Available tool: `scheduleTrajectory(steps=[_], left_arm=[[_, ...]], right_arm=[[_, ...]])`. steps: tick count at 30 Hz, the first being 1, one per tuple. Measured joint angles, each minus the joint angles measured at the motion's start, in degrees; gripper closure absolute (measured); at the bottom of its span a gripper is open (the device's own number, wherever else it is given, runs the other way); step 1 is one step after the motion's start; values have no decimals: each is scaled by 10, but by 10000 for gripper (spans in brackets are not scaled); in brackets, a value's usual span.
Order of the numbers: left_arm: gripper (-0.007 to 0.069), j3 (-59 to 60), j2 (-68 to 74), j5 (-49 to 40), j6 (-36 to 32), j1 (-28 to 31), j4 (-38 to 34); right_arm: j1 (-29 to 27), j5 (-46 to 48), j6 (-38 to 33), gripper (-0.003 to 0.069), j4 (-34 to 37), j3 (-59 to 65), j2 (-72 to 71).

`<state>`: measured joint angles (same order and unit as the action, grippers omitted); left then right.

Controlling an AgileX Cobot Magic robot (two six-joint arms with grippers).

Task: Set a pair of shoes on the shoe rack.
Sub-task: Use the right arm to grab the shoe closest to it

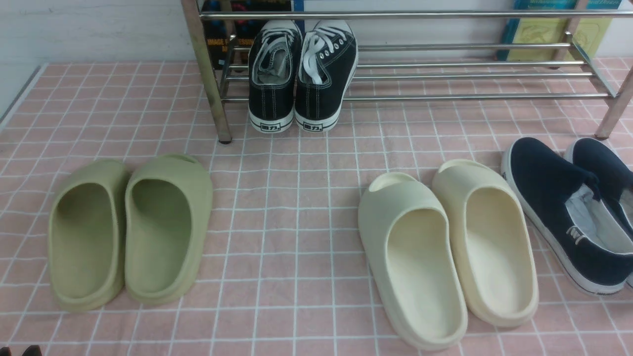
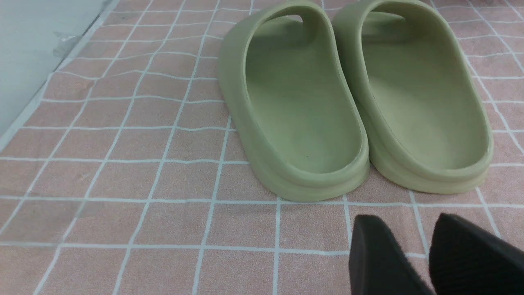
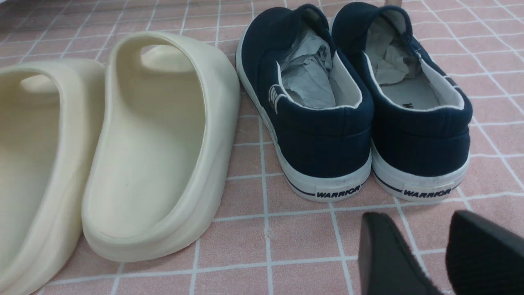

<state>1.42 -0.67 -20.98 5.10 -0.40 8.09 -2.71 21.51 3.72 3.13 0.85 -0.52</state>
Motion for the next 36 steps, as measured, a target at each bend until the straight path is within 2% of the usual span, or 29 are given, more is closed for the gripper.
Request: scheduleTrajectory(steps=[29, 36], left_arm=[[386, 0, 0, 0, 0, 0, 0], [386, 0, 0, 0, 0, 0, 0]], right_arm=[[0, 0, 0, 419, 0, 0, 0], [0, 0, 0, 419, 23, 0, 0]])
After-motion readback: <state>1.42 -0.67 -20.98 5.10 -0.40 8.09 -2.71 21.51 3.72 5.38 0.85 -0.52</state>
